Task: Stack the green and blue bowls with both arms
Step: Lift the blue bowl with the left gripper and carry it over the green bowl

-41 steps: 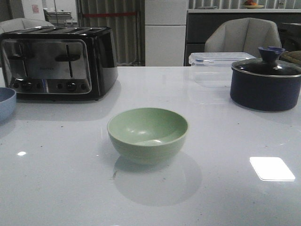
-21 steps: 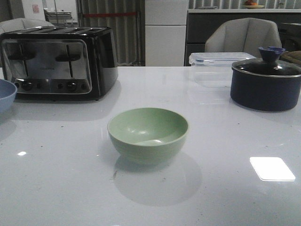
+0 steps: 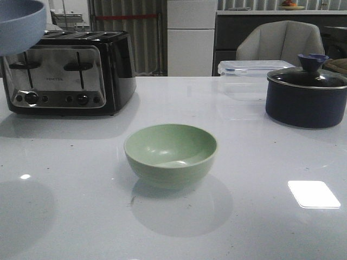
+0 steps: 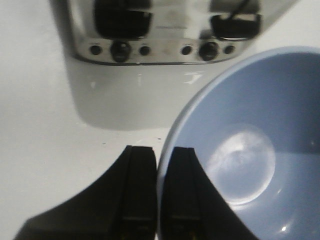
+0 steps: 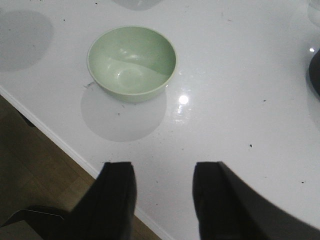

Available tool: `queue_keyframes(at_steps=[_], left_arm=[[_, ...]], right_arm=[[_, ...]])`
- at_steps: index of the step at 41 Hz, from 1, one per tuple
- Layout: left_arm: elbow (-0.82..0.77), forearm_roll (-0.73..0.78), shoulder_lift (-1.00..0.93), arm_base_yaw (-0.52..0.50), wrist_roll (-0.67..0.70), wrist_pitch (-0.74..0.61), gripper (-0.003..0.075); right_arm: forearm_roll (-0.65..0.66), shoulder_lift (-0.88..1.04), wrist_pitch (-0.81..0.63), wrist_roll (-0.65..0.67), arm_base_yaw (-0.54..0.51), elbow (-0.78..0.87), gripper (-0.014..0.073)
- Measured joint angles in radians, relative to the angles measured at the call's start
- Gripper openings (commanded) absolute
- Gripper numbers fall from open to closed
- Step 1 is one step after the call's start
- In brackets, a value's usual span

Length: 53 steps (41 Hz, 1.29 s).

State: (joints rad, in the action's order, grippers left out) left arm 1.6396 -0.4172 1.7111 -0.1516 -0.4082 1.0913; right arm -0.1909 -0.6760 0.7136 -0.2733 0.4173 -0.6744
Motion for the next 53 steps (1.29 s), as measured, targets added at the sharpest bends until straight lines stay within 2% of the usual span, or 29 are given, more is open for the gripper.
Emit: queue_keyframes(at_steps=[8, 18, 28, 40, 53], left_arm=[[0.000, -0.011, -0.014, 0.146, -0.012, 0.040, 0.0098], [0.002, -0.018, 0.012, 0.364, -0.014, 0.008, 0.0099], [0.041, -0.018, 0.124, 0.506, -0.014, -0.002, 0.0099], [0.056, 0.026, 0.221, 0.604, -0.014, -0.006, 0.0099], [0.058, 0.041, 0.278, 0.624, -0.014, -0.063, 0.0098]], right_arm=[[0.000, 0.000, 0.000, 0.000, 0.000, 0.000, 0.0400], [0.000, 0.000, 0.000, 0.000, 0.000, 0.000, 0.0400], [0.000, 0.000, 0.000, 0.000, 0.000, 0.000, 0.0400], [0.000, 0.000, 0.000, 0.000, 0.000, 0.000, 0.0400], [0.000, 0.000, 0.000, 0.000, 0.000, 0.000, 0.0400]])
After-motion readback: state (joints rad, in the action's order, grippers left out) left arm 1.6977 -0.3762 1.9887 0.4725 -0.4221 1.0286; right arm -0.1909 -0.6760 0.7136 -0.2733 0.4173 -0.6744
